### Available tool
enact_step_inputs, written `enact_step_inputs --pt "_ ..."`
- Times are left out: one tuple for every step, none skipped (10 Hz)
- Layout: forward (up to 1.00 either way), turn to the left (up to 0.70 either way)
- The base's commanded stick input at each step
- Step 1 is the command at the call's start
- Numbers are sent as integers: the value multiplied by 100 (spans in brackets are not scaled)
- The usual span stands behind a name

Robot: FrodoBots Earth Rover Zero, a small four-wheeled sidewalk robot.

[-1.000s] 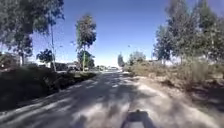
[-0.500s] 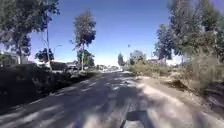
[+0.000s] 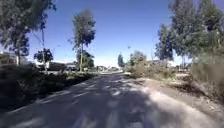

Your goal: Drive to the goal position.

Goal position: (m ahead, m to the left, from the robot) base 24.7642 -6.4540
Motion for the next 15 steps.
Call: enact_step_inputs --pt "100 -11" --pt "100 0" --pt "100 0" --pt "100 0" --pt "100 0" --pt "100 0" --pt "100 0" --pt "100 0" --pt "100 0" --pt "100 0" --pt "100 0" --pt "100 0" --pt "100 0" --pt "100 0" --pt "100 0"
